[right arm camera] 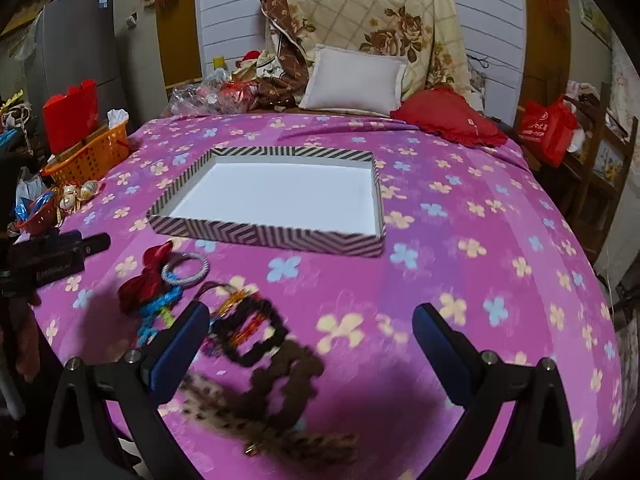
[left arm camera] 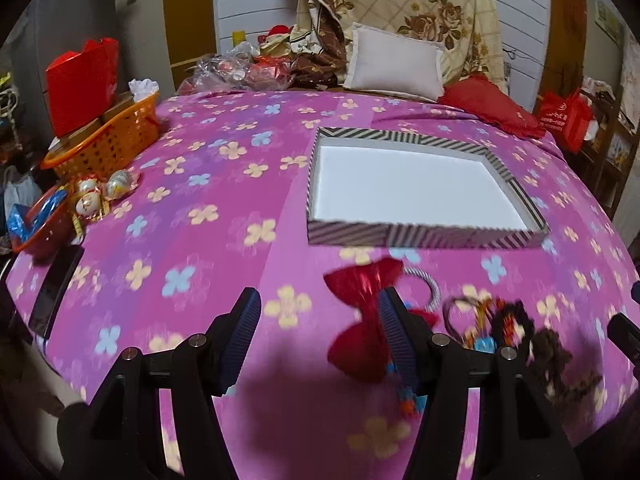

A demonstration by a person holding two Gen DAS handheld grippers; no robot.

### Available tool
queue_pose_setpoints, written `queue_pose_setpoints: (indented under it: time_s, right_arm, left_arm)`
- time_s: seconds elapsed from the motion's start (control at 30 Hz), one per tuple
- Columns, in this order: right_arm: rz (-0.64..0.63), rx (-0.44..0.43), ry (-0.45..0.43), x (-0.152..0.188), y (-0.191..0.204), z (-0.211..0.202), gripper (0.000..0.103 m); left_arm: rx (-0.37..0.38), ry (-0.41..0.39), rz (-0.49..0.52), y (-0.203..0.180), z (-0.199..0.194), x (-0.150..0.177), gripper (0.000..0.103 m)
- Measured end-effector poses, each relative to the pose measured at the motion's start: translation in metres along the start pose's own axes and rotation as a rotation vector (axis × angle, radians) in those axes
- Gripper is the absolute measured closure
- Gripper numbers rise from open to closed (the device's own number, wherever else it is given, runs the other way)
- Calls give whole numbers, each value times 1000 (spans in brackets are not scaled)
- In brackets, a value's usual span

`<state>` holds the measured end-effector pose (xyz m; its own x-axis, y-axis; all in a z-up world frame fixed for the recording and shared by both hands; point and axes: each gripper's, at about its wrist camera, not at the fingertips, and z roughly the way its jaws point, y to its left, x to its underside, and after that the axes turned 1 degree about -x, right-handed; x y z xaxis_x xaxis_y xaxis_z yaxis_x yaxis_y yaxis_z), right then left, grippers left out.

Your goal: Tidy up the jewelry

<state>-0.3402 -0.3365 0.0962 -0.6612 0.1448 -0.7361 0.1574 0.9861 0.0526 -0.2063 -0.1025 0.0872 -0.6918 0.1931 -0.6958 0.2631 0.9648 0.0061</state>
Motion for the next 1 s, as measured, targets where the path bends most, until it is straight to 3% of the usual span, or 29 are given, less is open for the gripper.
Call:
queue_pose_setpoints:
  time_s: [0.13, 0.23, 1.0]
  right_arm:
    - [16, -46, 9, 9, 11, -9, 0]
    - [5, -41, 12, 13, 18, -11, 0]
    - [74, -19, 34, 23, 13, -13, 0]
  left_arm:
    - [-30, -54, 32, -7, -19, 17, 73]
    - [-10, -79, 36, -10, -30, 22, 73]
    - [35, -59, 26, -30, -40, 43, 73]
